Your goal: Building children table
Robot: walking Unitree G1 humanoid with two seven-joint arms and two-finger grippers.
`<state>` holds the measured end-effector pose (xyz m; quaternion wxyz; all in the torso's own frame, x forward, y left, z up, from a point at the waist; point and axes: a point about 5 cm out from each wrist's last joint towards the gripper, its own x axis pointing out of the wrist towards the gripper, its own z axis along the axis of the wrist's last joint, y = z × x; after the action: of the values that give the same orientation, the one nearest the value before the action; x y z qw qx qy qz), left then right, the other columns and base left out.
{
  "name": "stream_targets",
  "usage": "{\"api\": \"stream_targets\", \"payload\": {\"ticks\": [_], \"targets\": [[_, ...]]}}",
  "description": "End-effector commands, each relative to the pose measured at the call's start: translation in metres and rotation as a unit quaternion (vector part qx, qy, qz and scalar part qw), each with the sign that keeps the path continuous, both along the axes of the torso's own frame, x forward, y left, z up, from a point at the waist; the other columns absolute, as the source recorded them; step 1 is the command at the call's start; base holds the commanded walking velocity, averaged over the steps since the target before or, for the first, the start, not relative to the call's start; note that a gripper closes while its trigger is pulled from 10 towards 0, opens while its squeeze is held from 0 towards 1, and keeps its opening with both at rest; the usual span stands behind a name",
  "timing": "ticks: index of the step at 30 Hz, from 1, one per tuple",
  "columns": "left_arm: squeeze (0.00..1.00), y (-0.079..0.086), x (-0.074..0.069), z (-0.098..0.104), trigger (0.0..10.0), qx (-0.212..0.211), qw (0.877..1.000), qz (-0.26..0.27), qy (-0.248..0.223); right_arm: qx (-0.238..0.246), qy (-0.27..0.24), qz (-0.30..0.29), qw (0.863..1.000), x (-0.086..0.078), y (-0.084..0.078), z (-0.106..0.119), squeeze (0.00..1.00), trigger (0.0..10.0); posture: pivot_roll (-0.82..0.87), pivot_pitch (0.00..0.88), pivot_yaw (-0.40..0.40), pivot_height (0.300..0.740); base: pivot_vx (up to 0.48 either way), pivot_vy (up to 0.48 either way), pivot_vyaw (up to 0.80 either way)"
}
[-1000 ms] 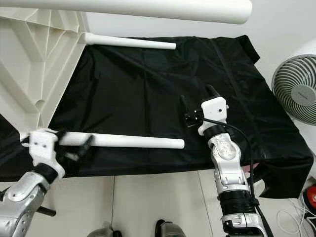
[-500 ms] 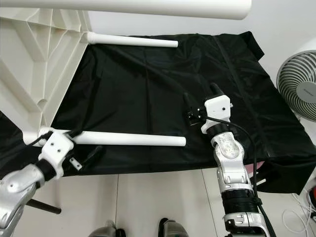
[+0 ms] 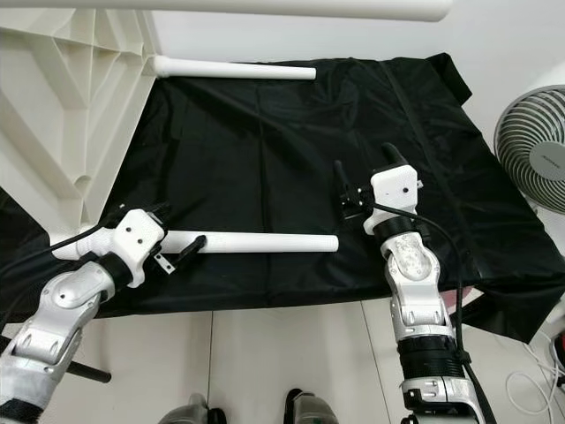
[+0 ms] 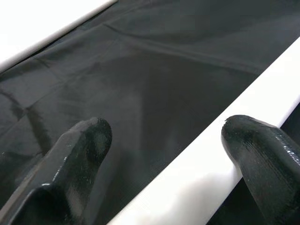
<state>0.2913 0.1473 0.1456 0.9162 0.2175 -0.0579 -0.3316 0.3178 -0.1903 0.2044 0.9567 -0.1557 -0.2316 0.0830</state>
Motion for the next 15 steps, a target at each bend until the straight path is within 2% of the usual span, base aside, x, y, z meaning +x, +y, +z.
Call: {"api": "stream_targets", "payload": {"ticks": [1,6,7,11,12,13,14,15], "targets": [[0.00,0.001,0.008,-0.001,10.0,-0.015,0.997,0.067,-0.023,0.003,0.011,-0.010,1.000,0.003,0.000,-0.002,0.00,10.0,-0.05,0.133,0.064,0.740,0.000,0.000,0.00],[0.00,-0.007,0.016,0.002,10.0,-0.050,0.995,0.077,-0.026,0.001,0.027,-0.043,0.999,0.010,0.001,-0.003,0.00,10.0,-0.05,0.135,0.068,0.740,0.000,0.000,0.00],[0.00,-0.011,0.020,0.007,10.0,-0.089,0.991,0.094,-0.028,0.037,0.036,-0.043,0.998,0.012,0.004,-0.004,0.00,10.0,-0.04,0.140,0.069,0.740,0.000,0.000,0.00],[0.00,-0.012,0.021,0.008,10.0,-0.102,0.990,0.099,-0.026,0.048,0.038,-0.043,0.997,0.012,0.005,-0.004,0.00,10.0,-0.04,0.142,0.069,0.740,0.000,0.000,0.00],[0.00,-0.014,0.021,0.010,10.0,-0.116,0.988,0.098,-0.023,0.059,0.047,-0.040,0.996,0.012,0.006,-0.006,0.00,10.0,-0.04,0.142,0.069,0.740,0.000,0.000,0.00],[0.00,-0.013,0.021,0.014,10.0,-0.137,0.986,0.095,-0.021,0.078,0.049,-0.030,0.995,0.012,0.007,-0.005,0.00,10.0,-0.04,0.145,0.066,0.740,0.000,0.000,0.00],[0.00,-0.003,0.016,0.022,10.0,-0.172,0.981,0.084,-0.013,0.081,0.044,-0.022,0.995,0.010,0.007,-0.003,0.00,10.0,-0.04,0.146,0.065,0.740,0.000,0.000,0.00],[0.00,-0.003,0.016,0.022,10.0,-0.172,0.981,0.084,-0.013,0.081,0.044,-0.022,0.995,0.010,0.007,-0.003,0.00,10.0,-0.04,0.146,0.065,0.740,0.000,0.000,0.00]]}}
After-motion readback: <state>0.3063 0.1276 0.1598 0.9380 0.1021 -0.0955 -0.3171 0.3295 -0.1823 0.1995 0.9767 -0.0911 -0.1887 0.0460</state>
